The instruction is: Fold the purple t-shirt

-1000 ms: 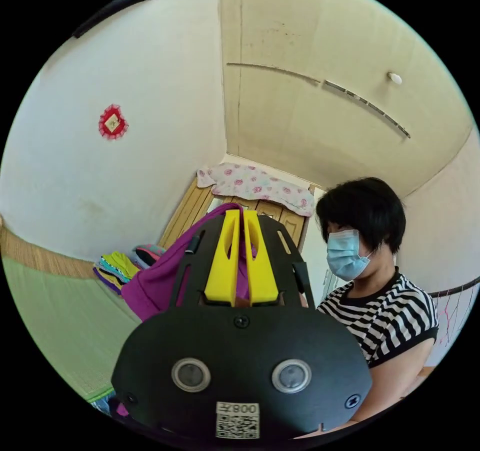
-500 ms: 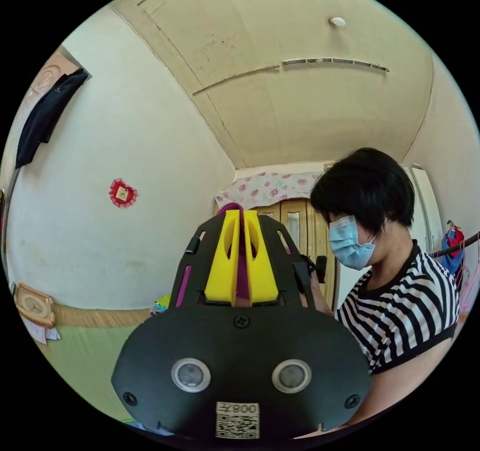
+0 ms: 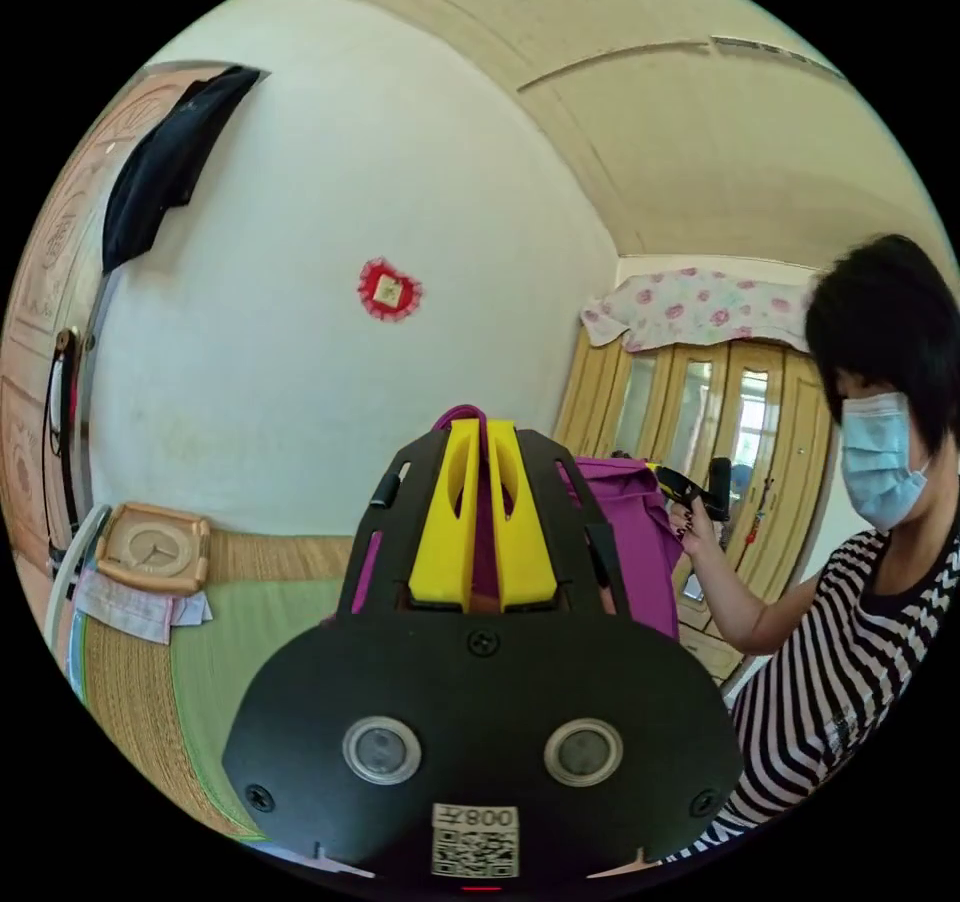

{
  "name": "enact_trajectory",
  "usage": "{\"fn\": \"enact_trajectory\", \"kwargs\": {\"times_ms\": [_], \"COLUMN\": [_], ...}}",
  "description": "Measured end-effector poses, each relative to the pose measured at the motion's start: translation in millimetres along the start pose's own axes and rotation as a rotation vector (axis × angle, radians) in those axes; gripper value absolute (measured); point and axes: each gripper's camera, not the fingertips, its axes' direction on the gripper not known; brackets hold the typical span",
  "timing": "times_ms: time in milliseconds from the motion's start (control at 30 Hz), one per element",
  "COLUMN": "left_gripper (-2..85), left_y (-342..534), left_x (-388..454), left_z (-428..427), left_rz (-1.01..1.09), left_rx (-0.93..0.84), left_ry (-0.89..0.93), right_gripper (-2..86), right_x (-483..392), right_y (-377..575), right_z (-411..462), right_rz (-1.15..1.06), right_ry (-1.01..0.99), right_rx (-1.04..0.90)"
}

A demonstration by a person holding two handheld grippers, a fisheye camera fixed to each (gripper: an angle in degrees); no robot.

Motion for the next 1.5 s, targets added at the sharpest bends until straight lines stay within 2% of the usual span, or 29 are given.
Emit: {"fn": "enact_trajectory", "kwargs": {"times_ms": [200, 333, 433, 500, 700, 933, 1167, 1333, 1500], "left_gripper": [3.3, 6.2, 7.2, 7.3, 7.4, 7.3, 6.1, 2.2, 0.5], "left_y": [32, 89, 140, 168, 191, 170, 154, 150, 138], "left_x": [-155, -249, -305, -329, -342, -340, -343, -353, -364], "left_z": [172, 261, 295, 301, 309, 369, 460, 507, 541], "left_rz": [-0.249, -0.445, -0.586, -0.645, -0.628, -0.509, -0.438, -0.413, -0.352], "left_rx": [-0.303, -0.519, -0.637, -0.654, -0.729, -0.787, -0.827, -0.88, -0.917], "left_ry": [-0.124, -0.219, -0.285, -0.27, -0.247, -0.219, -0.234, -0.375, -0.452], "right_gripper": [1.7, 2.3, 2.7, 2.9, 2.7, 2.5, 1.1, -0.3, -0.5], "right_x": [182, 298, 357, 378, 419, 395, 342, 340, 350], "right_y": [3, 70, 136, 169, 200, 158, 154, 173, 161], "right_z": [273, 444, 528, 553, 570, 616, 728, 817, 870], "right_rz": [0.249, 0.448, 0.562, 0.611, 0.732, 0.603, 0.437, 0.416, 0.424], "right_ry": [0.001, 0.038, 0.087, 0.107, 0.07, 0.071, 0.06, 0.211, 0.189], "right_rx": [-0.331, -0.588, -0.799, -0.843, -0.677, -0.628, -0.796, -0.936, -0.928]}}
